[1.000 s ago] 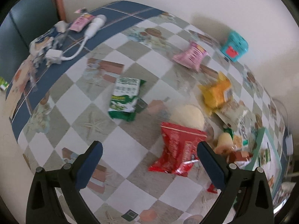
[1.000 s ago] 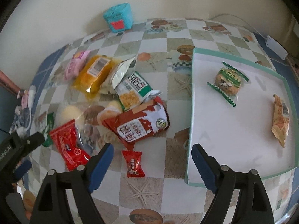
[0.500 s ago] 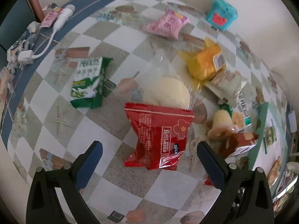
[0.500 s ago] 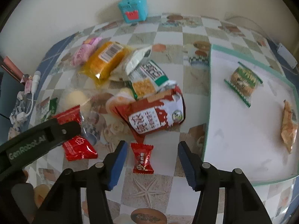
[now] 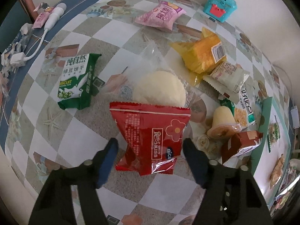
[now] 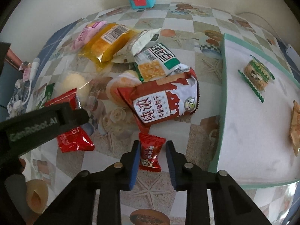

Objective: Organize snacks
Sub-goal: 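Carry the red bread and red candy into the tray and release both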

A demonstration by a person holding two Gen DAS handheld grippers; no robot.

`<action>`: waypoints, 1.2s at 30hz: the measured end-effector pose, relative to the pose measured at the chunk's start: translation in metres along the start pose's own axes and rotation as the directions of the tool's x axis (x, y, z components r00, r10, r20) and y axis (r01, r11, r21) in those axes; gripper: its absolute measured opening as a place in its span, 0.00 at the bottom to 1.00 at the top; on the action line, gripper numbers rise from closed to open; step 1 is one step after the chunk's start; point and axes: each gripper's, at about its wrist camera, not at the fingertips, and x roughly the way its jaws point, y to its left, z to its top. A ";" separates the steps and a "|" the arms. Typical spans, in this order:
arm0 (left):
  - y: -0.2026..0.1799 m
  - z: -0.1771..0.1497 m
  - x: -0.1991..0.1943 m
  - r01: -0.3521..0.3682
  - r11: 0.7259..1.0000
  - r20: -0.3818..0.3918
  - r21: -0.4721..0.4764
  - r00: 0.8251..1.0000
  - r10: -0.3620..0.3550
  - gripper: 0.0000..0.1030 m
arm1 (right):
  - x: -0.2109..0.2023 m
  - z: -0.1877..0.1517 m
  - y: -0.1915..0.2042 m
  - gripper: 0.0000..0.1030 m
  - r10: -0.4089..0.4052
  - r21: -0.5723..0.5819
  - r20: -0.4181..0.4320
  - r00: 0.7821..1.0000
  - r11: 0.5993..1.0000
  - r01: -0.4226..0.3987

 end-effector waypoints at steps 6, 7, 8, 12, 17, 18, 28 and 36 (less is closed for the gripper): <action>0.001 -0.002 -0.005 0.008 1.000 0.036 -0.011 0.999 -0.008 0.55 | -0.001 0.002 0.002 0.24 0.017 0.004 0.001 1.000 1.000 -0.017; 0.001 -0.002 -0.007 0.011 1.000 0.043 -0.014 0.999 -0.010 0.54 | -0.002 0.002 0.001 0.24 0.021 0.007 0.004 1.000 1.000 -0.021; 0.001 -0.002 -0.010 0.014 1.000 0.050 -0.017 0.999 -0.013 0.54 | -0.004 0.002 0.000 0.24 0.025 0.013 0.009 1.000 1.000 -0.025; 0.006 -0.004 -0.023 0.033 0.999 0.079 -0.026 0.996 -0.031 0.54 | -0.020 0.008 -0.005 0.23 0.049 0.029 0.039 0.998 0.998 -0.050; 0.011 -0.008 -0.048 0.054 0.998 0.138 -0.035 0.989 -0.049 0.41 | -0.041 0.013 -0.005 0.23 0.067 0.033 0.096 0.993 0.997 -0.070; 0.010 -0.009 -0.052 0.060 0.998 0.148 -0.037 0.988 -0.054 0.41 | -0.045 0.013 -0.006 0.23 0.068 0.034 0.105 0.992 0.997 -0.072; 0.014 -0.011 -0.070 0.077 0.997 0.198 -0.029 0.978 -0.070 0.40 | -0.057 0.013 -0.022 0.23 0.048 0.064 0.128 0.991 0.996 -0.056; 0.010 -0.013 -0.089 0.096 0.995 0.243 -0.017 0.966 -0.089 0.40 | -0.062 0.014 -0.039 0.23 0.025 0.114 0.138 0.990 0.993 -0.041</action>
